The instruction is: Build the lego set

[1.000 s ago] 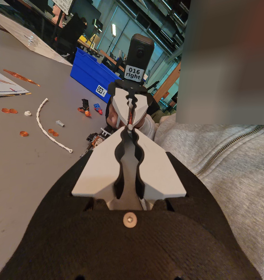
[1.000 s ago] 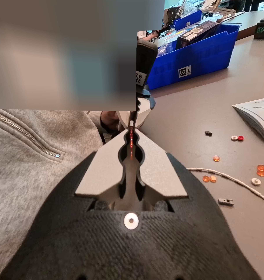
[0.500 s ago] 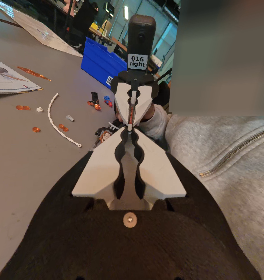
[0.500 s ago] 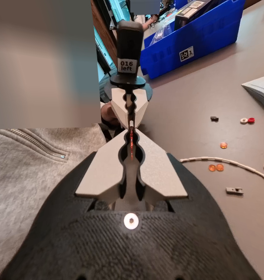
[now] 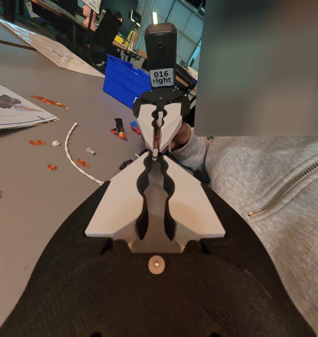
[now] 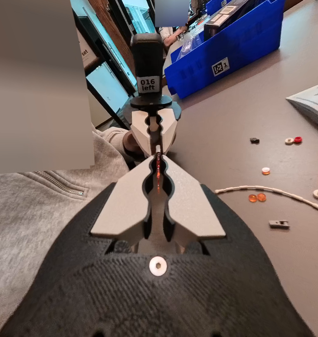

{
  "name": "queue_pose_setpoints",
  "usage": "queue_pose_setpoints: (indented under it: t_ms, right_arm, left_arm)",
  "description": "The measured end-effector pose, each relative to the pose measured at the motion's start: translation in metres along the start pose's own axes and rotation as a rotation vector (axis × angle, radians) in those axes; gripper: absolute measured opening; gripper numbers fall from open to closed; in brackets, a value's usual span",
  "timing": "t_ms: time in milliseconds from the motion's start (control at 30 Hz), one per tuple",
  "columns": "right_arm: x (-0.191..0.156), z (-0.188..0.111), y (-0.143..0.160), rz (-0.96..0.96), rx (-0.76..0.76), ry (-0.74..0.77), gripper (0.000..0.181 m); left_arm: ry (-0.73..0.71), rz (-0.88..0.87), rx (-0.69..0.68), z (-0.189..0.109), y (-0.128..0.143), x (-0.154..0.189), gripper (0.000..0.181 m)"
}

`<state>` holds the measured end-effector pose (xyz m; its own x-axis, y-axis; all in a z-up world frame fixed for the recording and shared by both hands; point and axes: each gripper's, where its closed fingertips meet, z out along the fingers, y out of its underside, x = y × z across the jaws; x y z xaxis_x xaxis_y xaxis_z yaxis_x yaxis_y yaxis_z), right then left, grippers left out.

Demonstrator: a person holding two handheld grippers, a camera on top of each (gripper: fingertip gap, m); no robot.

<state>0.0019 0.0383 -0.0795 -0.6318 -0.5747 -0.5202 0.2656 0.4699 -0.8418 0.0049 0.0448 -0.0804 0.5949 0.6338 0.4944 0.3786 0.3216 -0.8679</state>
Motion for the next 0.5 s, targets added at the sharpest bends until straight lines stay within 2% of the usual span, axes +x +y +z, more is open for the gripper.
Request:
queue_pose_setpoints:
  t_ms: [500]
  right_arm:
    - [-0.0053,-0.0001,-0.0009,-0.167,-0.002,0.040,0.000]
  left_arm:
    - [0.080,-0.108,0.029,-0.0009,-0.0022,0.0032,0.003]
